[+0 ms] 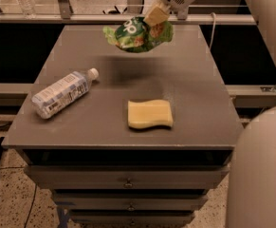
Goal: Move green rice chip bag near sponge
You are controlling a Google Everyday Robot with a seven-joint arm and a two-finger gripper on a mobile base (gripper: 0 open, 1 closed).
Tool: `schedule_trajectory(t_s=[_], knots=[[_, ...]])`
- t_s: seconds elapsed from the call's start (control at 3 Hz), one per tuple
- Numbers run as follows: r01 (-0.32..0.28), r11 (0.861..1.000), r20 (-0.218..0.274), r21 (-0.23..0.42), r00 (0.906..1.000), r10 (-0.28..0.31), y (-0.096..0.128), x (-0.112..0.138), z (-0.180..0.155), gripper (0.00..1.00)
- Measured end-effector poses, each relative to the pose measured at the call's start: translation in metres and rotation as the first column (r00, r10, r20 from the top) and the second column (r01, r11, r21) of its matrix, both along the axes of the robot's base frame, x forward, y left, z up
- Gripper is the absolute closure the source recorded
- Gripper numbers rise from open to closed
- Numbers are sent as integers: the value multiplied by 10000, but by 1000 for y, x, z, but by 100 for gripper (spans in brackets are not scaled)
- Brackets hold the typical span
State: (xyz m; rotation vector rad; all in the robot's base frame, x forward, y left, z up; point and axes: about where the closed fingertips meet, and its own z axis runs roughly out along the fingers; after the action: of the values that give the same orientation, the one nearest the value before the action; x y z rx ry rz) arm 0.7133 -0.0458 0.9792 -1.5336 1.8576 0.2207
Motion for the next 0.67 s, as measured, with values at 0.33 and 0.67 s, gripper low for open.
schedule_trajectory(t_s=[0.33, 0.67], knots=[[212, 9997, -672, -136, 9975, -220, -8, -41, -16, 100], [254, 9996, -1402, -156, 9897, -274, -8, -78, -33, 100]])
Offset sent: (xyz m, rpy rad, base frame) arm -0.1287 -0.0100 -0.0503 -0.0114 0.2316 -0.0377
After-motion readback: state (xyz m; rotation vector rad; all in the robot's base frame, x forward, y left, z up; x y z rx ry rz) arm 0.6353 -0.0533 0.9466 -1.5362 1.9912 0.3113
